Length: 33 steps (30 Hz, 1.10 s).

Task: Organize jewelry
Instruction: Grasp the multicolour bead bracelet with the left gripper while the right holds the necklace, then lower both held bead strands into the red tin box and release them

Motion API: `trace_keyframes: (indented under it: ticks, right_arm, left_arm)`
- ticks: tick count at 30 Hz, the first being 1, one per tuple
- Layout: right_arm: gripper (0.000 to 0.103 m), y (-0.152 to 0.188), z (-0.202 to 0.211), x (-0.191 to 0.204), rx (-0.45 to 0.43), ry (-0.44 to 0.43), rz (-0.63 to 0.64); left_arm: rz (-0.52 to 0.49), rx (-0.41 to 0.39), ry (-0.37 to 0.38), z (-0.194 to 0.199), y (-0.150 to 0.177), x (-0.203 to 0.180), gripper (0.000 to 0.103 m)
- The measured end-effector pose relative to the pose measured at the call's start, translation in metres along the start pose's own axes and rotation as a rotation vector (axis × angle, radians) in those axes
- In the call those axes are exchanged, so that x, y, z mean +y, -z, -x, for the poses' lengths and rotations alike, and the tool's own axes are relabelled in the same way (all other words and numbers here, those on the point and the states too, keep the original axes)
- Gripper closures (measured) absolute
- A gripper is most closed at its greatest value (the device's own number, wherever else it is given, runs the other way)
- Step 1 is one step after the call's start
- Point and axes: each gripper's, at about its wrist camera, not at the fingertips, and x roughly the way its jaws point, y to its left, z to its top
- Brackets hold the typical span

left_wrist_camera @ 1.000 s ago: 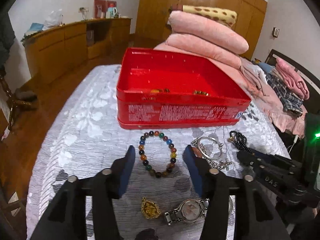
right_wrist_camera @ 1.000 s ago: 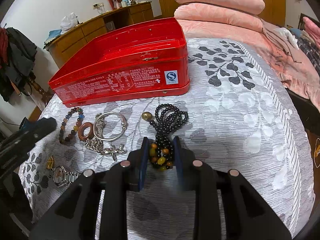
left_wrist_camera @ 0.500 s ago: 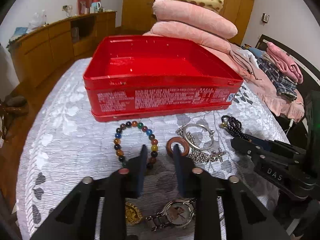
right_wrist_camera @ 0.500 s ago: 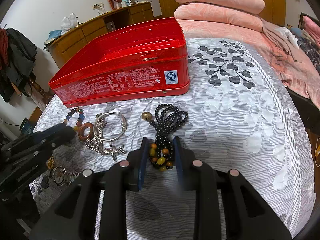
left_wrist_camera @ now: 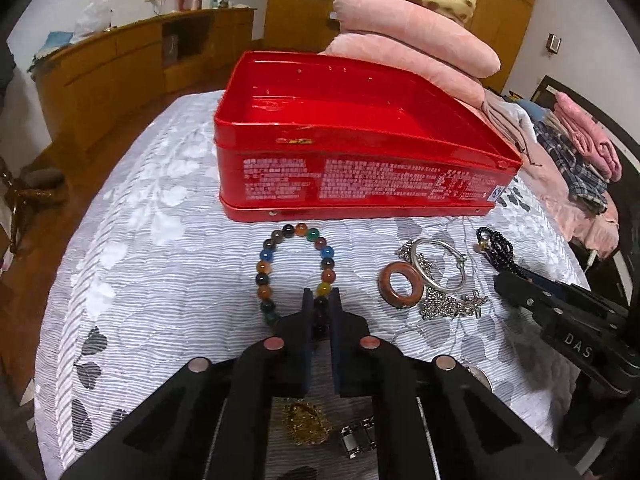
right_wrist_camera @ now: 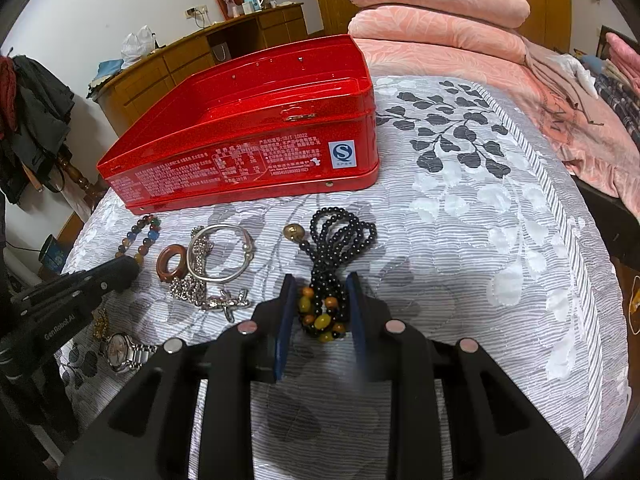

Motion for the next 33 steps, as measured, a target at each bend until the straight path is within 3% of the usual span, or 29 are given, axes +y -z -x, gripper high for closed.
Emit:
trace_keyframes:
  ticks: [3, 6, 9, 11, 13, 15, 19, 24, 33]
  right_arm:
    - [0.077, 0.0, 0.0, 0.001, 0.0, 0.002, 0.001]
    - [0.076, 0.0, 0.0, 0.0, 0.0, -0.001, 0.0]
    - [0.07, 0.0, -0.001, 0.002, 0.001, -0.011, 0.005]
    - [0.07, 0.0, -0.002, 0.004, 0.001, 0.001, 0.016]
    - [0.071, 0.0, -0.002, 0.005, 0.001, 0.013, 0.019]
    - [0.082, 0.0, -0.002, 0.003, -0.002, 0.015, 0.007]
    - [0.088, 0.0, 0.0, 0.005, -0.009, 0.013, 0.018]
    - [0.089, 0.002, 0.007, 0.015, -0.036, 0.046, 0.065]
    - [0.09, -0.004, 0.022, 0.018, -0.072, -0.01, 0.039]
  left_arm:
    - [-0.021, 0.004, -0.001, -0.003, -0.003, -0.007, 0.084]
    - [-0.034, 0.004, -0.017, -0.01, -0.006, -0.011, 0.083]
    - [-0.039, -0.002, -0.025, -0.011, -0.006, -0.011, 0.086]
    - [-0.031, -0.006, -0.026, -0.01, -0.005, -0.01, 0.094]
    - [-0.009, -0.007, -0.013, -0.009, -0.005, -0.006, 0.095]
    - [0.005, -0.011, -0.006, -0.008, -0.004, -0.003, 0.095]
    - [0.021, -0.029, -0.008, 0.0, -0.001, 0.0, 0.095]
    - [0.026, -0.059, -0.008, 0.013, 0.002, 0.003, 0.095]
    - [0.045, -0.127, 0.033, 0.039, -0.005, 0.004, 0.095]
